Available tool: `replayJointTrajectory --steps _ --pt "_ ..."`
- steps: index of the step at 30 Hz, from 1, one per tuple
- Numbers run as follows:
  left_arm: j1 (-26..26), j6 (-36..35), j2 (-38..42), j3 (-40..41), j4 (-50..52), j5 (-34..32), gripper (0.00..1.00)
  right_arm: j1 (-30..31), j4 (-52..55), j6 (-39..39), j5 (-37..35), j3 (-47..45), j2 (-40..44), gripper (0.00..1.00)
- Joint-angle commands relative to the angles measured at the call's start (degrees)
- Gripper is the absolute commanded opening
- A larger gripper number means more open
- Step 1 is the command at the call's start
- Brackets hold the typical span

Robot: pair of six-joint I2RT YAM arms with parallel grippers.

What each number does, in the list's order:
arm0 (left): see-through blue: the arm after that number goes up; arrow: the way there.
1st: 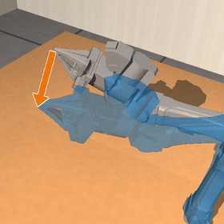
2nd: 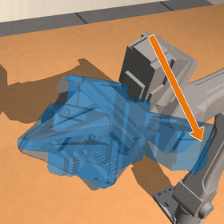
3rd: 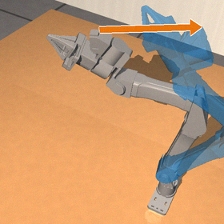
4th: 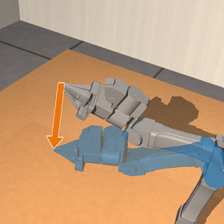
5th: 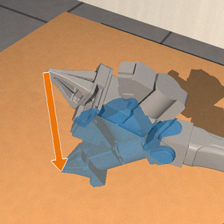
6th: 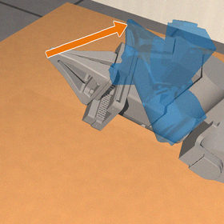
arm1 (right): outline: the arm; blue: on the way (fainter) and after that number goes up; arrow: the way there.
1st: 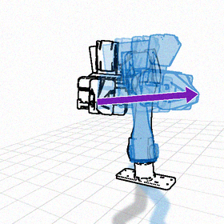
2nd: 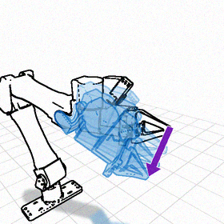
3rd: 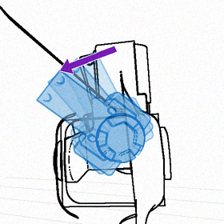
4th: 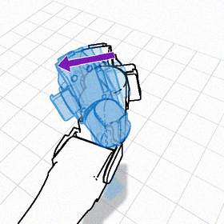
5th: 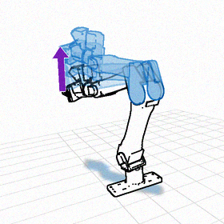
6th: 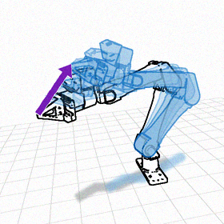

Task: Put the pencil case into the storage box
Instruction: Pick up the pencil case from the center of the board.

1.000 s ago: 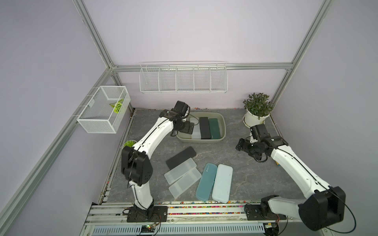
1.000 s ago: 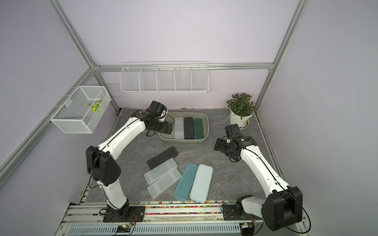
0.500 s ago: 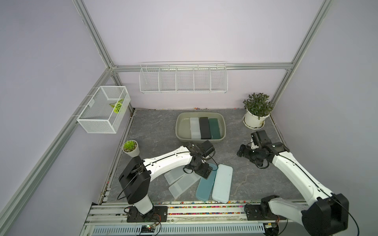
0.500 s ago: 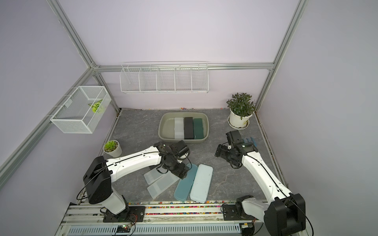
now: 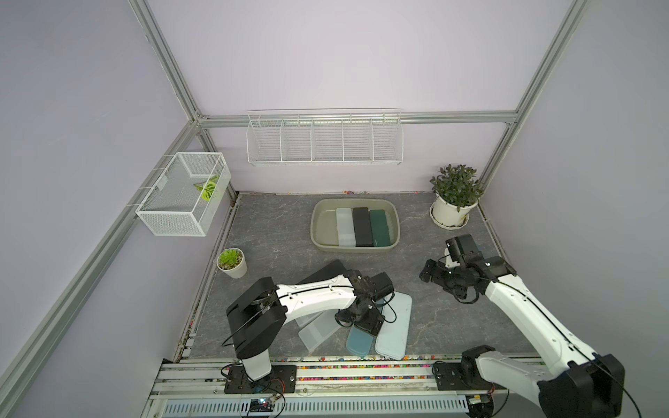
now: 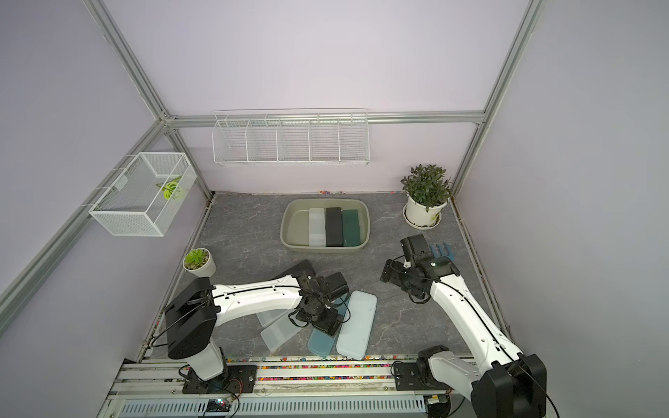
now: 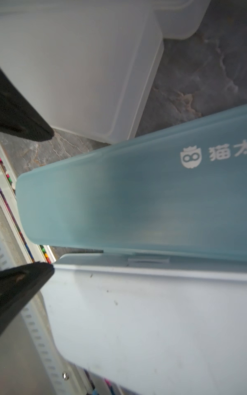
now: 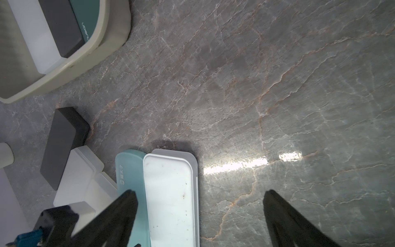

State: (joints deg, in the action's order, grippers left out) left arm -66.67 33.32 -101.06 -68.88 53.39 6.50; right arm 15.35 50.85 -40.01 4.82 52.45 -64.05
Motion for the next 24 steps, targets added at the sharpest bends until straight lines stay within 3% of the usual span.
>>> replayJointTrajectory --steps 1,24 --pt "-0.3 1.5 -1.7 0.9 -0.2 -3.4 0.93 0.3 2.1 0.5 0.5 -1.1 0.9 0.96" --pt "-2.2 -0.5 -9.9 -3.1 -3.5 -4.2 0.97 0.7 3.2 -0.5 -1.4 -1.9 1.5 0.96"
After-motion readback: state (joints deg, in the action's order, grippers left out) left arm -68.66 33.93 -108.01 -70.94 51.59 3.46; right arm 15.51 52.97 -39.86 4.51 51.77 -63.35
